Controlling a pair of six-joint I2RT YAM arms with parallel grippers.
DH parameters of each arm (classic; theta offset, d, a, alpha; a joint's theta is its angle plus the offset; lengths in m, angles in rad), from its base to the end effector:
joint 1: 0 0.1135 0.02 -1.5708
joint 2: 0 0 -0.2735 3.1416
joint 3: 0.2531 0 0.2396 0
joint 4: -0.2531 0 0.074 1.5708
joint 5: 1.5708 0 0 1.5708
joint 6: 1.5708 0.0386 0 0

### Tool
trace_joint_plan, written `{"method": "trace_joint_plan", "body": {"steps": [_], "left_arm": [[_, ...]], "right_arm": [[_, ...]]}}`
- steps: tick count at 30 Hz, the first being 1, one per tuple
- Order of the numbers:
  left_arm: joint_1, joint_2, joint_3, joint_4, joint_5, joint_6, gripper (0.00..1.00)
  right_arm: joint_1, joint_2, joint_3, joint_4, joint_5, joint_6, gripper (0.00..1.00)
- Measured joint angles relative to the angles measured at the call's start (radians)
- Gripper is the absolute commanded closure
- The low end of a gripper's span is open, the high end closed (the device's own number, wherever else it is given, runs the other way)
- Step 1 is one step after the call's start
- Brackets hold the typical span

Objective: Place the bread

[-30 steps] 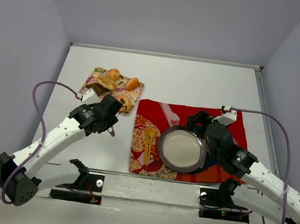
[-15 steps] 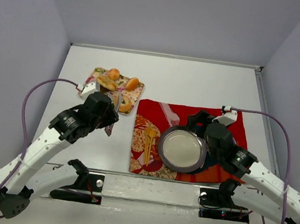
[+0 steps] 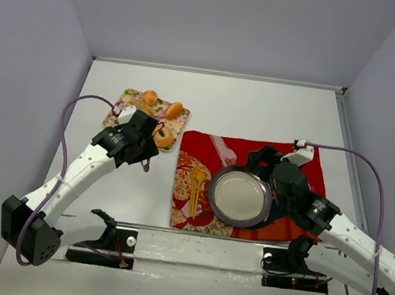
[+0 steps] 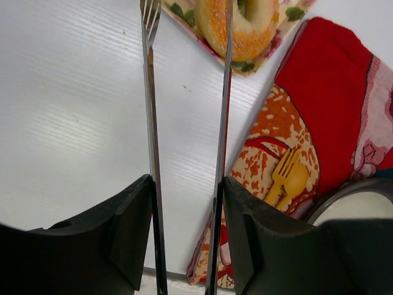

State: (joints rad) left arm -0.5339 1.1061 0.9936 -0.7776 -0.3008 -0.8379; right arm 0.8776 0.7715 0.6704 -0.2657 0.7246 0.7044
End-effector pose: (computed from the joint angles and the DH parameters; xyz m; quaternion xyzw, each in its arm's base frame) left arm 0.1818 -0.0942 0.3054 -0.1906 0.9137 -0.0997 0.3449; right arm 0.1199 0.1043 0.3036 0.1333 0.7852 0.1711 0.5800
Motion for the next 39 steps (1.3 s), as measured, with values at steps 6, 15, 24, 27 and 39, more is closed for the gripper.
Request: {"method": "trace_joint_plan", "body": {"steps": [6,15,24,27,39], "left_arm": [[0.078,0.001,0.000,0.060,0.035,0.057,0.41],[0.099,0.048,0.000,0.111,0.080,0.127,0.40],[0.110,0.108,-0.014,0.136,0.110,0.142,0.42],[0.114,0.116,-0.026,0.140,0.117,0.142,0.47],[0.117,0.142,-0.044,0.172,0.154,0.150,0.94]], "right_arm": [[0.000,0.000,0.000,0.005,0.001,0.000,0.00],[0.000,0.000,0.000,0.005,0.004,0.000,0.00],[0.000,0.000,0.000,0.005,0.015,0.000,0.00],[0.000,0.000,0.000,0.005,0.019,0.000,0.00],[0.000,-0.005,-0.016,0.005,0.032,0.000,0.00]]}}
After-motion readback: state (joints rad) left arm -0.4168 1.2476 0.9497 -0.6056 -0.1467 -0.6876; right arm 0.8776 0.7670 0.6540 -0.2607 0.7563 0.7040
